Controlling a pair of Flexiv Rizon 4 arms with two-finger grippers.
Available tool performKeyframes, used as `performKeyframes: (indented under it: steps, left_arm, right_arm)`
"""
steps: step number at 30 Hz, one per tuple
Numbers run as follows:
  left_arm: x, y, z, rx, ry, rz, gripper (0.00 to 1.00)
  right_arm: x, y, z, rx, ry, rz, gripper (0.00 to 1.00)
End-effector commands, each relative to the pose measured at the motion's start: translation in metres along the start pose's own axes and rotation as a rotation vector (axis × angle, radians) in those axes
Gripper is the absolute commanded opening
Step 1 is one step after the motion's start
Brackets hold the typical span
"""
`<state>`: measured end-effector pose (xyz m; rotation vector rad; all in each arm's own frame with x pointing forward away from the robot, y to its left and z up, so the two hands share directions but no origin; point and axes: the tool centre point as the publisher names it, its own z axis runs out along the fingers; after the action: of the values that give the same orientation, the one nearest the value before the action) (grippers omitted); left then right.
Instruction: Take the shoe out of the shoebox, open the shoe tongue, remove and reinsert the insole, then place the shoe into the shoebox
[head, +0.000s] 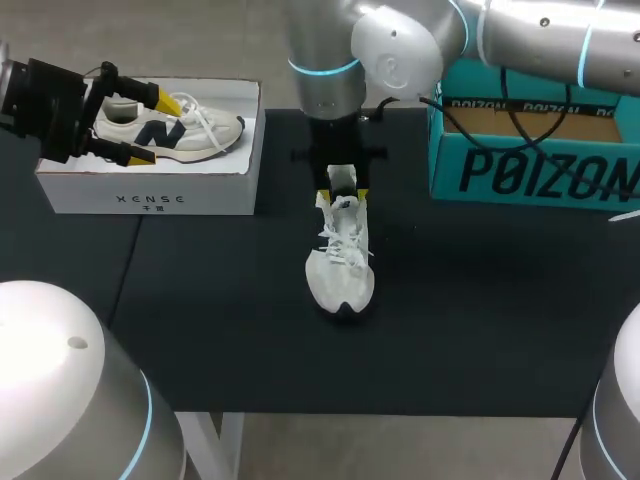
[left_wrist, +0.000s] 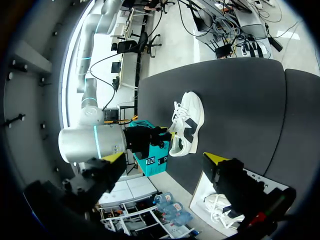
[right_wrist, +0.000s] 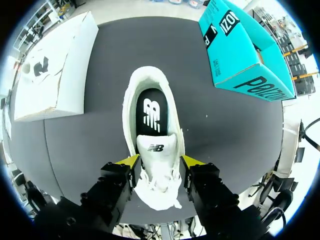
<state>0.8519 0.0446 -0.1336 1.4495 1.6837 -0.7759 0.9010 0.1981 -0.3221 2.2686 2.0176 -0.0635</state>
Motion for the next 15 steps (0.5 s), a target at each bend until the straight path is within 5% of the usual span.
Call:
performKeyframes:
  steps: [1, 15]
  left_arm:
    - [0.0, 0.0, 0.0, 0.0, 0.003, 0.001, 1.0]
    - [0.0, 0.0, 0.0, 0.0, 0.003, 0.001, 1.0]
  right_arm:
    - [-0.003, 0.0, 0.015, -0.029, 0.033, 0.002, 0.0]
    - [0.003, 0.004, 0.048, 0.0, 0.011, -0.002, 0.0]
